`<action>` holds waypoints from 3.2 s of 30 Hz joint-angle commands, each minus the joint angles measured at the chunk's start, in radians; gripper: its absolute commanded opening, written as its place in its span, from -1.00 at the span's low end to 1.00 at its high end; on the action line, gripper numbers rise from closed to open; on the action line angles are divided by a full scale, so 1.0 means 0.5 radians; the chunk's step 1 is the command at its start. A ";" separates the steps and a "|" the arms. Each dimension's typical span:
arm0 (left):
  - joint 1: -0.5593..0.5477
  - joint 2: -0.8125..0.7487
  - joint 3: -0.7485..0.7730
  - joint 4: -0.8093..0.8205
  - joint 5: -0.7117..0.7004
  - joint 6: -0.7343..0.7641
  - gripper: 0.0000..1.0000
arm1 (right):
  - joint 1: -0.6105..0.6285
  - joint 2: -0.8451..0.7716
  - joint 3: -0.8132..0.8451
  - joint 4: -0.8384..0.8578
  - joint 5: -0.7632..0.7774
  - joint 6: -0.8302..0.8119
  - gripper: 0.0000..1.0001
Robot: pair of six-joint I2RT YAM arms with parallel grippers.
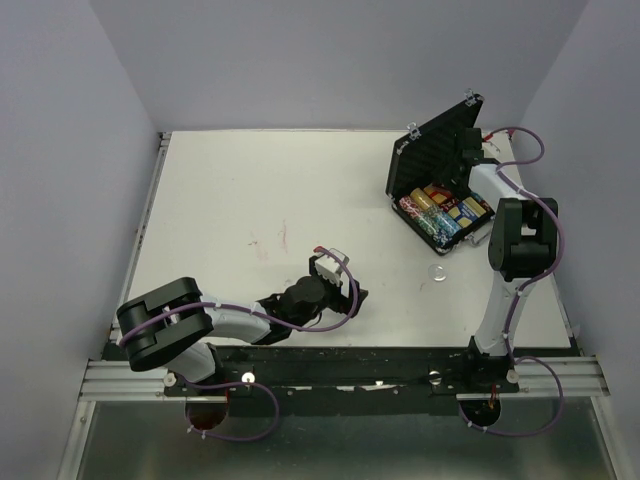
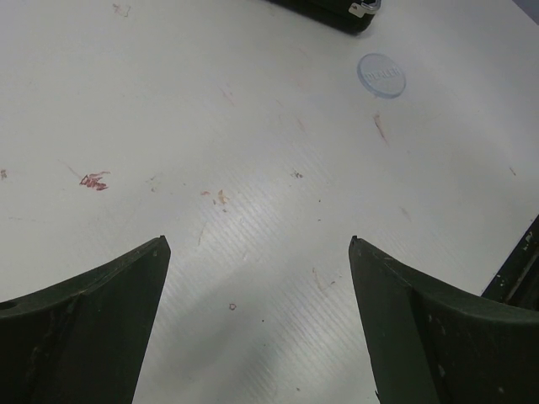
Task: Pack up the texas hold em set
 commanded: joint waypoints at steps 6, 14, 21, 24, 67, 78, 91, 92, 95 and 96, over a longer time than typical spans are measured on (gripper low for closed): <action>-0.013 -0.045 -0.035 0.063 -0.040 0.010 0.90 | -0.003 0.075 -0.010 0.032 0.043 0.031 0.43; -0.016 -0.048 -0.032 0.063 -0.036 0.010 0.90 | -0.003 0.072 -0.013 0.035 0.031 0.003 0.63; -0.016 -0.045 -0.035 0.066 -0.046 0.010 0.90 | 0.000 -0.093 -0.099 0.112 0.022 -0.064 0.63; -0.013 -0.051 -0.044 0.072 -0.055 0.007 0.90 | 0.000 -0.301 -0.227 0.186 -0.006 -0.147 0.64; -0.019 -0.073 -0.084 0.124 -0.064 -0.003 0.90 | 0.285 -1.128 -1.366 -0.551 -0.049 -0.374 0.62; -0.019 -0.070 -0.084 0.124 -0.061 -0.003 0.89 | 0.334 -0.993 -1.314 -0.459 -0.024 -0.390 0.53; -0.019 -0.076 -0.087 0.124 -0.067 -0.003 0.90 | 0.349 -0.947 -1.341 -0.437 -0.015 -0.384 0.34; -0.019 -0.073 -0.090 0.124 -0.067 -0.003 0.90 | 0.349 -0.950 -1.348 -0.440 -0.015 -0.381 0.33; -0.019 -0.073 -0.087 0.121 -0.067 -0.003 0.89 | 0.352 -0.959 -1.363 -0.443 -0.015 -0.371 0.29; -0.019 -0.076 -0.087 0.124 -0.067 -0.003 0.90 | 0.352 -0.971 -1.366 -0.443 -0.015 -0.371 0.28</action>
